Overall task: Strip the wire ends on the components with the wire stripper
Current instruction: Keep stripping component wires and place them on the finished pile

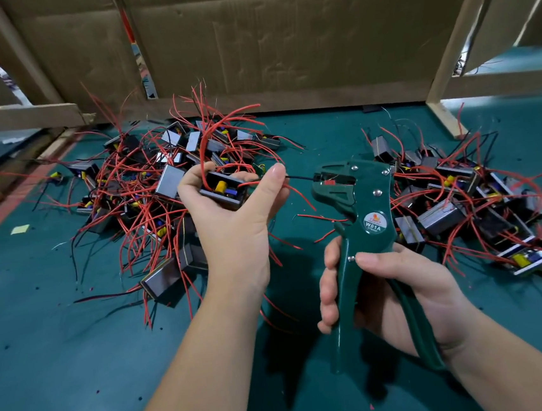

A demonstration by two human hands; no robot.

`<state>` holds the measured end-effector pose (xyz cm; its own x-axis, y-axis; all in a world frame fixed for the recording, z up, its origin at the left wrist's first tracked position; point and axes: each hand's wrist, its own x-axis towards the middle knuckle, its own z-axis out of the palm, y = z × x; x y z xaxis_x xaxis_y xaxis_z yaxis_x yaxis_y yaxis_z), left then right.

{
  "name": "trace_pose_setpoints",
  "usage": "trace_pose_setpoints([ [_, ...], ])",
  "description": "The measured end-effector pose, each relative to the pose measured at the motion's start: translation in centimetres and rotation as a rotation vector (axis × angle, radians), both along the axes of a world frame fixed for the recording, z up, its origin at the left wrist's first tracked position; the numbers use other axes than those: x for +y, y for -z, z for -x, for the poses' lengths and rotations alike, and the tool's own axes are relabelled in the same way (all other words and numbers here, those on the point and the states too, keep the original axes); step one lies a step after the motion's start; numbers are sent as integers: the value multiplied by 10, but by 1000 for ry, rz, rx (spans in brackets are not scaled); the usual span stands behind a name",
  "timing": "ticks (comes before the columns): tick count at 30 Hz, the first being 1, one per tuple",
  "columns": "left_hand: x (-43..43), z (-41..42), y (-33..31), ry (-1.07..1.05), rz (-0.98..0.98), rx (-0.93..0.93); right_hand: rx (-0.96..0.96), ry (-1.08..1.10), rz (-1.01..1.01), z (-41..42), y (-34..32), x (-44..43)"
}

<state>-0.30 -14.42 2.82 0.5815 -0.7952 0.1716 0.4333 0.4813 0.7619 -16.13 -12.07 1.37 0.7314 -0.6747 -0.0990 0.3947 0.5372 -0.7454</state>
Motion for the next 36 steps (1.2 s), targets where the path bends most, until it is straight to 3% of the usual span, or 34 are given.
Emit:
trace_pose_setpoints([
  [25,-1,0,5,24,37,-14,67,25,62,2,5,1],
  [32,-1,2,8,-15,52,-199,246,279,27,-5,0,0],
  [36,-1,2,7,-10,29,-132,44,205,-95,-4,-1,-1],
])
